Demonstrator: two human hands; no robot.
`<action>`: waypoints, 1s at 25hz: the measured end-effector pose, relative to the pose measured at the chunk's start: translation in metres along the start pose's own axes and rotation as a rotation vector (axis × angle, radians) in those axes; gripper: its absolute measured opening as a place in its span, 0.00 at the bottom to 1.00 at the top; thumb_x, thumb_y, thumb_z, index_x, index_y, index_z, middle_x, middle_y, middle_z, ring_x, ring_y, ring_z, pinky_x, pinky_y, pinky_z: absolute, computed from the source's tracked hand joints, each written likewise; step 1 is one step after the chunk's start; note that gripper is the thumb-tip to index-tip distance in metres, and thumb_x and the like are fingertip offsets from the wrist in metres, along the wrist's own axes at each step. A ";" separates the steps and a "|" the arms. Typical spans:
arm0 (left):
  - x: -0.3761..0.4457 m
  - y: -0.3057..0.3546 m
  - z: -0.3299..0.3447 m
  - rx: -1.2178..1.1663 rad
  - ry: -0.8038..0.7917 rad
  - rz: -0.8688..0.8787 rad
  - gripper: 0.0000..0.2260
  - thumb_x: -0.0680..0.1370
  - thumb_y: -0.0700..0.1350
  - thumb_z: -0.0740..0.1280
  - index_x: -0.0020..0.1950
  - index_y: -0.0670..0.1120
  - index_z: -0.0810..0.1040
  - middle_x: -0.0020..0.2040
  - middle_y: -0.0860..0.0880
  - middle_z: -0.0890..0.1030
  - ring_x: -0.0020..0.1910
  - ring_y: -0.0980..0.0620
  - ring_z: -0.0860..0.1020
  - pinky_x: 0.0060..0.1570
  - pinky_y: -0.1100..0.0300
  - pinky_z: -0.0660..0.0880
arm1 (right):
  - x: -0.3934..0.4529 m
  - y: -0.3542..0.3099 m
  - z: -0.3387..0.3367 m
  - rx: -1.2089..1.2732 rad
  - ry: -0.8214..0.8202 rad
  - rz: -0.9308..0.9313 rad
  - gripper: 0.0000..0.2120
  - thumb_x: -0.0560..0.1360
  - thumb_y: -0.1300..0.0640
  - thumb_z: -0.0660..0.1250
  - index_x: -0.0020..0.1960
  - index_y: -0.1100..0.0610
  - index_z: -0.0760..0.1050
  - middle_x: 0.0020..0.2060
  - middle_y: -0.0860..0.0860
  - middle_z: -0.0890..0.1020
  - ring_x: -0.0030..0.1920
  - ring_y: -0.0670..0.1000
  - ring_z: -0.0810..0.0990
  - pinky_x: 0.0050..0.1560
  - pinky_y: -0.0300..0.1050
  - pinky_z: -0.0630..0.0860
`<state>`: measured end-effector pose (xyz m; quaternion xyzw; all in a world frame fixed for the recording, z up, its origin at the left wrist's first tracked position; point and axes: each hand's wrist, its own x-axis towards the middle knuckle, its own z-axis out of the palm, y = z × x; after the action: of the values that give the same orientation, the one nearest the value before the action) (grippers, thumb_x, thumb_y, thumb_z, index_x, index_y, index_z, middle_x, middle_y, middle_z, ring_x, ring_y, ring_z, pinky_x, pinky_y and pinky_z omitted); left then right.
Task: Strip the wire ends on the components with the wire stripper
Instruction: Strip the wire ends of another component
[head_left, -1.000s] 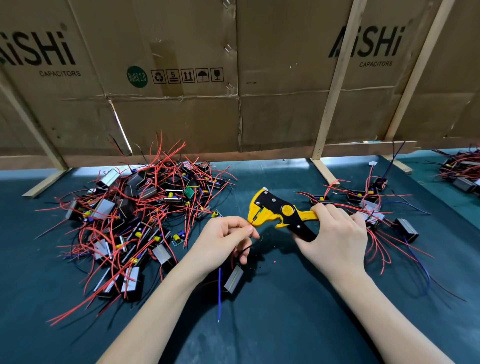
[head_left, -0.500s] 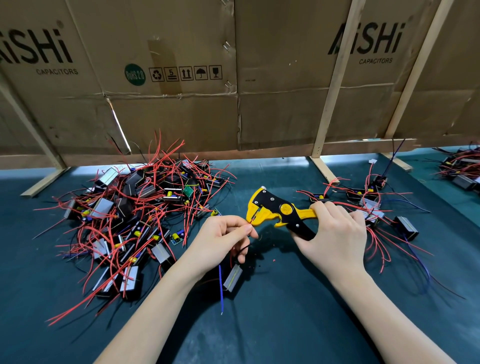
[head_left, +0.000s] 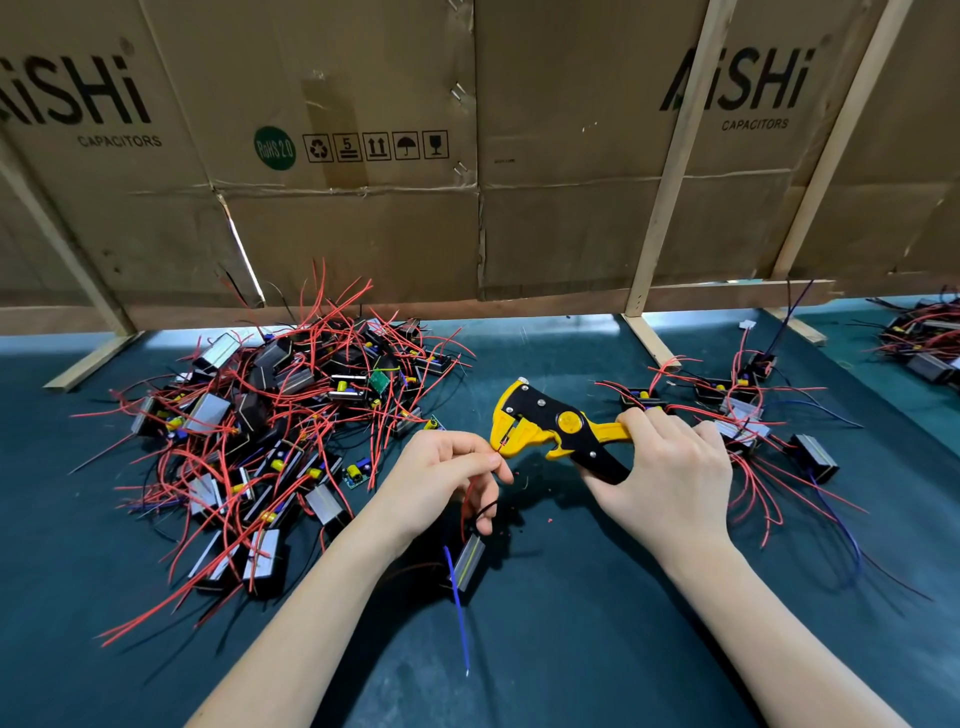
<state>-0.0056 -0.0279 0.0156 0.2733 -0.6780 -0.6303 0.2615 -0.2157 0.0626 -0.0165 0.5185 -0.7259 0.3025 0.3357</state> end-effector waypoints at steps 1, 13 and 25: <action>0.000 0.000 0.000 -0.001 0.000 -0.001 0.11 0.80 0.34 0.62 0.39 0.37 0.79 0.26 0.43 0.76 0.22 0.47 0.74 0.27 0.62 0.72 | 0.000 0.000 0.000 -0.001 0.001 0.000 0.22 0.67 0.38 0.65 0.39 0.58 0.76 0.31 0.51 0.76 0.34 0.59 0.77 0.38 0.50 0.66; -0.001 0.000 -0.001 0.024 -0.041 -0.010 0.10 0.79 0.36 0.63 0.39 0.38 0.79 0.26 0.43 0.77 0.22 0.46 0.75 0.30 0.59 0.72 | 0.001 0.000 -0.003 -0.035 -0.043 0.005 0.22 0.56 0.46 0.82 0.28 0.58 0.72 0.22 0.52 0.73 0.22 0.58 0.72 0.29 0.41 0.61; 0.000 0.003 -0.014 0.082 -0.094 -0.106 0.09 0.79 0.41 0.65 0.39 0.41 0.78 0.32 0.40 0.81 0.29 0.44 0.80 0.29 0.63 0.72 | 0.000 0.010 0.004 -0.063 -0.096 0.163 0.26 0.60 0.40 0.80 0.42 0.60 0.77 0.34 0.53 0.79 0.37 0.60 0.79 0.41 0.50 0.70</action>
<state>0.0046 -0.0376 0.0200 0.2893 -0.6993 -0.6271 0.1845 -0.2263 0.0625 -0.0200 0.4607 -0.7901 0.2805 0.2911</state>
